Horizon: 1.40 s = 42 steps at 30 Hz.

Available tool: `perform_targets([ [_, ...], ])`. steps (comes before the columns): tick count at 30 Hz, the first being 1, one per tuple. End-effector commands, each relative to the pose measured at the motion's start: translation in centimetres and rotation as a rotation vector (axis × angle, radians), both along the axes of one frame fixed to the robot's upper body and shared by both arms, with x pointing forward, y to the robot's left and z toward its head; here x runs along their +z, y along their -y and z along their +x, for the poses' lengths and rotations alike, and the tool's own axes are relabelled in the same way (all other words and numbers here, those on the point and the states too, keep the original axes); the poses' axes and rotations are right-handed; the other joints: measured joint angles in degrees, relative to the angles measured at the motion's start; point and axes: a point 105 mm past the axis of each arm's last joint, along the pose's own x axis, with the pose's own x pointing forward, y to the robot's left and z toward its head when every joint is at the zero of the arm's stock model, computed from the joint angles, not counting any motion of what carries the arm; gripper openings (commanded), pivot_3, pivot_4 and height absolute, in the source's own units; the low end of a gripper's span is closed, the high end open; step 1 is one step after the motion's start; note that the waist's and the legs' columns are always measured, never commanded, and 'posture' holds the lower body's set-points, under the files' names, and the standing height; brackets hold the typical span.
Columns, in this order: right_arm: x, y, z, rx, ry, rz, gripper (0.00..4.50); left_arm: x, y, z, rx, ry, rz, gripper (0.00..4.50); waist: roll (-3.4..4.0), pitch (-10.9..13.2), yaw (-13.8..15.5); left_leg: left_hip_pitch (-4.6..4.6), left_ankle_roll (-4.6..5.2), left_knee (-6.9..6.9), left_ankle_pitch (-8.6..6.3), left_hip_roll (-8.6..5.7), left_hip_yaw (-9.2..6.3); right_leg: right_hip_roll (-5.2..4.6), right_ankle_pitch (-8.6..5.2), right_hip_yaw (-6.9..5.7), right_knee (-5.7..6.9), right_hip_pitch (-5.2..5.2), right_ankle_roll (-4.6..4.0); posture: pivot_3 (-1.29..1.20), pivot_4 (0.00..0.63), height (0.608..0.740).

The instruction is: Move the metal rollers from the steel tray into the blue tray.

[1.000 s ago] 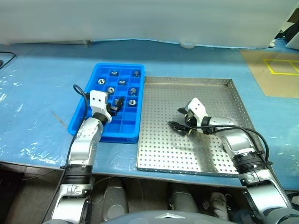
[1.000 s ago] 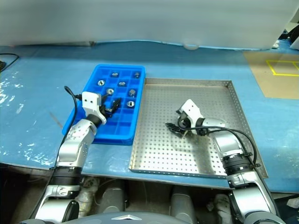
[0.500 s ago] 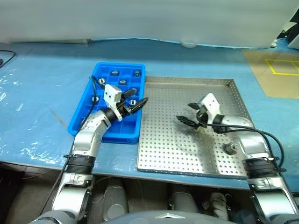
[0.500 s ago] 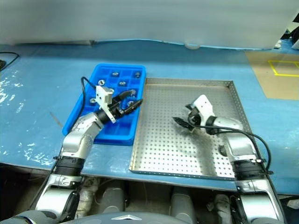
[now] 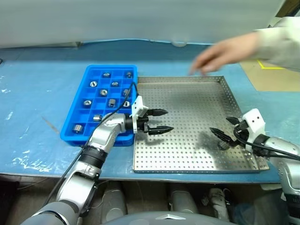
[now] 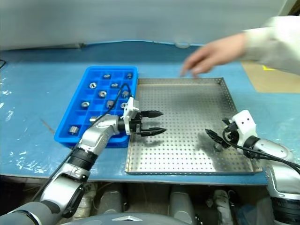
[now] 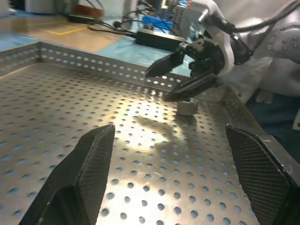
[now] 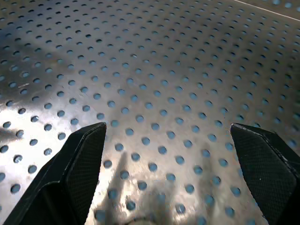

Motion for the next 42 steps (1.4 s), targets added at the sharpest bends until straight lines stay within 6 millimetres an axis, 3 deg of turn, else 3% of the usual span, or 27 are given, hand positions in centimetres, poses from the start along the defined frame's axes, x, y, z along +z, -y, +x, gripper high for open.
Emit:
perform_targets([
  [1, 1.7, 0.4, -0.8, -0.002, 0.027, -0.007, 4.45, 0.2, 0.6, -0.1, -0.036, 0.046, 0.012, 3.97, 0.01, 0.0, -0.6, 0.00, 0.00, 0.00, 0.00, -0.01, 0.00, 0.00, -0.03, 0.00, 0.00, 0.00, 0.04, -0.42, 0.150, 0.740],
  [9, -0.5, -0.4, -2.1, 0.026, -0.147, 0.037, 4.45, -0.2, 1.3, -0.4, -0.046, 0.037, 0.005, 3.97, 0.06, 0.0, -0.7, 0.00, 0.06, 0.12, -0.04, -0.03, 0.00, -0.04, -0.05, 0.00, -0.01, 0.06, 0.08, -0.39, 0.150, 0.740],
  [18, -3.3, 0.5, -1.8, 0.022, -0.315, -0.058, 4.45, -0.6, 0.5, -0.2, 0.022, 0.043, 0.006, 3.97, 0.07, -0.1, -0.7, 0.04, 0.11, 0.24, -0.07, -0.06, -0.01, -0.09, -0.05, 0.00, 0.00, 0.19, 0.09, -0.32, 0.150, 0.740],
  [21, -2.8, 0.0, -1.1, 0.047, -0.291, -0.043, 3.90, -0.7, 0.1, -0.1, 0.043, 0.050, 0.012, 4.02, 0.02, -0.2, -0.7, 0.11, 0.11, 0.26, -0.07, -0.05, -0.01, -0.09, -0.05, 0.00, 0.00, 0.23, 0.09, -0.32, 0.150, 0.740],
  [26, -1.6, -1.1, 0.3, 0.085, -0.223, -0.031, 2.19, -0.6, -0.5, 0.2, 0.071, 0.065, 0.018, 4.02, 0.03, -0.2, -0.6, 0.11, 0.11, 0.27, -0.07, -0.05, -0.01, -0.09, -0.05, 0.00, 0.03, 0.21, 0.10, -0.27, 0.150, 0.740],
  [27, -1.1, -1.5, 0.7, 0.098, -0.202, -0.022, 1.78, -0.6, -0.6, 0.2, 0.076, 0.067, 0.020, 4.02, 0.04, -0.2, -0.7, 0.12, 0.11, 0.27, -0.07, -0.05, -0.01, -0.09, -0.05, 0.00, 0.03, 0.21, 0.09, -0.27, 0.150, 0.740],
  [28, -0.6, -2.0, 1.1, 0.116, -0.172, -0.012, 1.66, -0.6, -0.7, 0.3, 0.085, 0.072, 0.020, 4.02, 0.04, -0.2, -0.6, 0.10, 0.11, 0.26, -0.07, -0.05, -0.01, -0.08, -0.05, 0.00, 0.03, 0.19, 0.09, -0.26, 0.150, 0.740],
  [34, 2.1, -6.0, 3.3, 0.242, -0.043, 0.091, 1.66, 1.1, -2.1, 2.2, 0.255, 0.071, -0.073, 4.02, 0.04, -0.2, -0.3, -0.01, 0.11, 0.22, -0.07, -0.02, -0.01, -0.07, 0.22, -0.04, 0.07, 0.08, -0.35, -0.20, 0.150, 0.740],
  [40, 3.5, -11.5, 5.2, 0.419, 0.016, 0.185, 1.66, 4.1, -6.4, 4.9, 0.548, 0.021, -0.258, 4.02, 0.02, -0.2, 0.2, 0.01, 0.05, 0.21, -0.03, 0.05, -0.02, -0.01, 0.24, -0.05, 0.24, -0.01, -0.38, -0.05, 0.150, 0.740],
  [42, 4.3, -14.2, 6.1, 0.516, 0.039, 0.222, 1.66, 5.8, -9.0, 5.5, 0.667, 0.021, -0.349, 4.02, -0.03, -0.1, 0.9, 0.02, 0.05, 0.21, -0.03, 0.05, -0.03, -0.01, 0.24, -0.05, 0.23, 0.00, -0.39, -0.01, 0.150, 0.740],
])
